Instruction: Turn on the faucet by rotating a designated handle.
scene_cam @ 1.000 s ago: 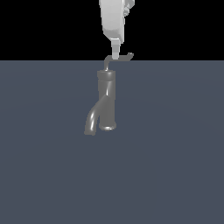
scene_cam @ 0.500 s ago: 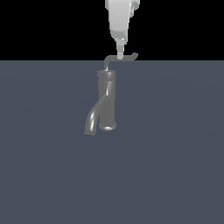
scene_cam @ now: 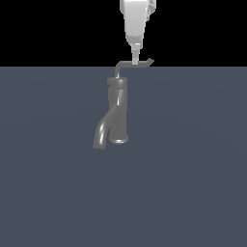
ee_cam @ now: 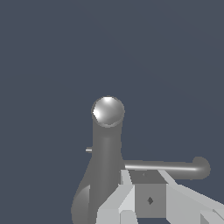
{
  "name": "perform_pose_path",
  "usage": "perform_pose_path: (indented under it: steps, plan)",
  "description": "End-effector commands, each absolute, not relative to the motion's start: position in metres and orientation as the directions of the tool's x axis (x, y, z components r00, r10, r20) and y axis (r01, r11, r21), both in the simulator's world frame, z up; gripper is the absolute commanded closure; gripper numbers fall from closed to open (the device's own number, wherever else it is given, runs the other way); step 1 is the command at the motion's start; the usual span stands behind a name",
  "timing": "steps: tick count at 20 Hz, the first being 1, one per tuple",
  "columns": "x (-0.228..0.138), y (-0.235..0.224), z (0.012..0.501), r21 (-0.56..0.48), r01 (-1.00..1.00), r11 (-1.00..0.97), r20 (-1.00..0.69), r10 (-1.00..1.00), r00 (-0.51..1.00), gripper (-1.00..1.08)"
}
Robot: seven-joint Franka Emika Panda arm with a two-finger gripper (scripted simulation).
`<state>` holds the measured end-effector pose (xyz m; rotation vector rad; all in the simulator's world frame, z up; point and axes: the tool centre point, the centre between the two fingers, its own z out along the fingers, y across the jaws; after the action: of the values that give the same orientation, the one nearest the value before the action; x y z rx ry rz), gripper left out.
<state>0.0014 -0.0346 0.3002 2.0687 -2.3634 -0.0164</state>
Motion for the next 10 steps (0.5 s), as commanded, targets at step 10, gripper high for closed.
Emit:
perform_pose_path:
  steps: [10]
  plan:
    - [0.029,-0.057,0.300,0.000,-0.987,0.159,-0.003,-0.987,-0.159,1.08]
